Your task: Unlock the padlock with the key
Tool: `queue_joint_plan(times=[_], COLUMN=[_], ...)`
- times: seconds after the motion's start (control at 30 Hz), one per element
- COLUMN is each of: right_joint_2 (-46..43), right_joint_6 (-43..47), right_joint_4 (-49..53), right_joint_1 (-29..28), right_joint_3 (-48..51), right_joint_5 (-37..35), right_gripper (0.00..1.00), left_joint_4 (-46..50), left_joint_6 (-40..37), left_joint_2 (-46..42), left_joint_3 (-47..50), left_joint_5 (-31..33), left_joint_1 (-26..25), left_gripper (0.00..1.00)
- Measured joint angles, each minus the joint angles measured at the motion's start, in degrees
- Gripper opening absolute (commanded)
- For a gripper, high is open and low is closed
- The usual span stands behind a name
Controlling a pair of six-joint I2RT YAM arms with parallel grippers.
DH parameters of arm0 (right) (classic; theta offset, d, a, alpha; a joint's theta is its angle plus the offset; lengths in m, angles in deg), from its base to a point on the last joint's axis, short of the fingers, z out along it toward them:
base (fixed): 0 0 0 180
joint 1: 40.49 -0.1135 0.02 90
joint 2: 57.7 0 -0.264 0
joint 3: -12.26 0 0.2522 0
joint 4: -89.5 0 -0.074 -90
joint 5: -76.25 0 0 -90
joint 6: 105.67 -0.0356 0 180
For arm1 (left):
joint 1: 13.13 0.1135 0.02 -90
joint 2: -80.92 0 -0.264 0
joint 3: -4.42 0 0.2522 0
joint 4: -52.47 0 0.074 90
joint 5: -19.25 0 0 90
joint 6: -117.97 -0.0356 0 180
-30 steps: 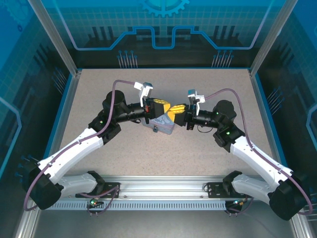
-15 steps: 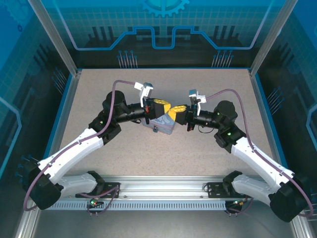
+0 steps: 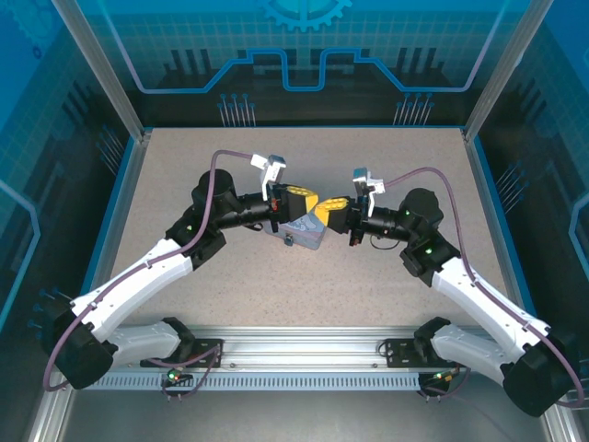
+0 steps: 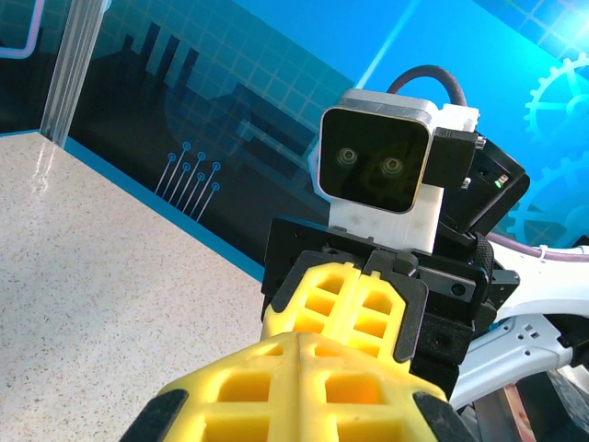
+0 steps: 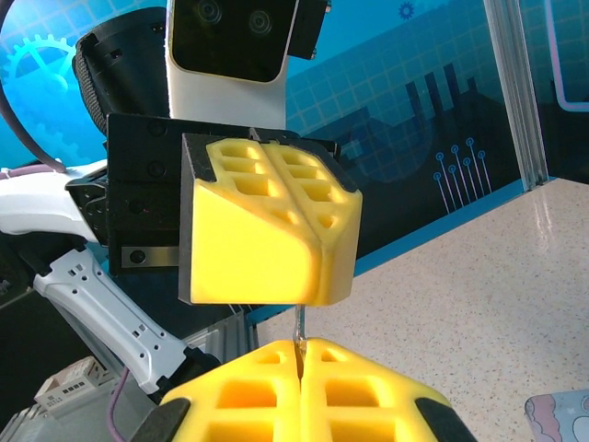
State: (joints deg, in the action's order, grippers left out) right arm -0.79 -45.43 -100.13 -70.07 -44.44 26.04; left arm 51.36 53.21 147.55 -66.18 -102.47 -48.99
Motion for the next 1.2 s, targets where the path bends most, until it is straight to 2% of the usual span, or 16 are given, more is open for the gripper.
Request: queue_joint_plan(times=[0.03, 0.07, 0.23, 0.4, 0.53, 0.57, 0.67, 0.73, 0.93, 1.03, 1.2], right_joint_2=[-0.1, -0.2, -1.3, -2.2, -3.2, -3.3, -3.5, -3.3, -1.1, -0.2, 0.1], right_joint_6=[0.2, 0.3, 2.1, 4.3, 6.2, 6.7, 8.1, 8.9, 9.9, 9.9, 9.9], right_joint_4=[0.3, 0.5, 4.3, 9.9, 14.7, 15.9, 20.0, 23.0, 27.7, 28.7, 29.9], right_joint_1=[0.0, 0.0, 0.1, 0.5, 1.2, 1.3, 1.5, 1.6, 1.7, 2.0, 2.4], right_joint_3=[0.0, 0.0, 0.0, 0.0, 0.1, 0.1, 0.1, 0.2, 1.8, 3.7, 5.2], right_joint_5=[-0.2, -0.2, -0.9, -2.3, -4.2, -4.9, -7.0, -8.9, -13.1, -14.4, -15.7], right_gripper=[0.01, 0.01, 0.01, 0.01, 0.02, 0.02, 0.02, 0.02, 0.02, 0.02, 0.02], left_joint_4=[0.0, 0.0, 0.1, 0.9, 3.6, 4.6, 8.6, 11.9, 20.3, 22.0, 22.8], left_joint_6=[0.0, 0.0, 0.3, 0.4, 0.3, 0.3, -0.5, -1.8, -6.7, -9.2, -12.4], left_joint_2=[0.0, 0.0, -0.2, -1.7, -3.3, -3.3, -2.3, 0.0, 12.6, 20.7, 32.6], left_joint_3=[0.0, 0.0, 0.0, 0.0, 0.0, 0.0, 0.0, -0.2, -2.9, -5.0, -9.2], left_joint_5=[0.0, 0.0, 1.0, 2.1, 3.4, 3.7, 5.0, 7.1, 14.1, 16.4, 17.4], left_joint_1=[-0.1, -0.1, 0.3, 2.1, 5.8, 7.0, 11.2, 13.6, 18.3, 20.5, 21.3], left_gripper=[0.00, 0.10, 0.31, 0.39, 0.52, 0.56, 0.79, 0.89, 0.97, 0.98, 0.98])
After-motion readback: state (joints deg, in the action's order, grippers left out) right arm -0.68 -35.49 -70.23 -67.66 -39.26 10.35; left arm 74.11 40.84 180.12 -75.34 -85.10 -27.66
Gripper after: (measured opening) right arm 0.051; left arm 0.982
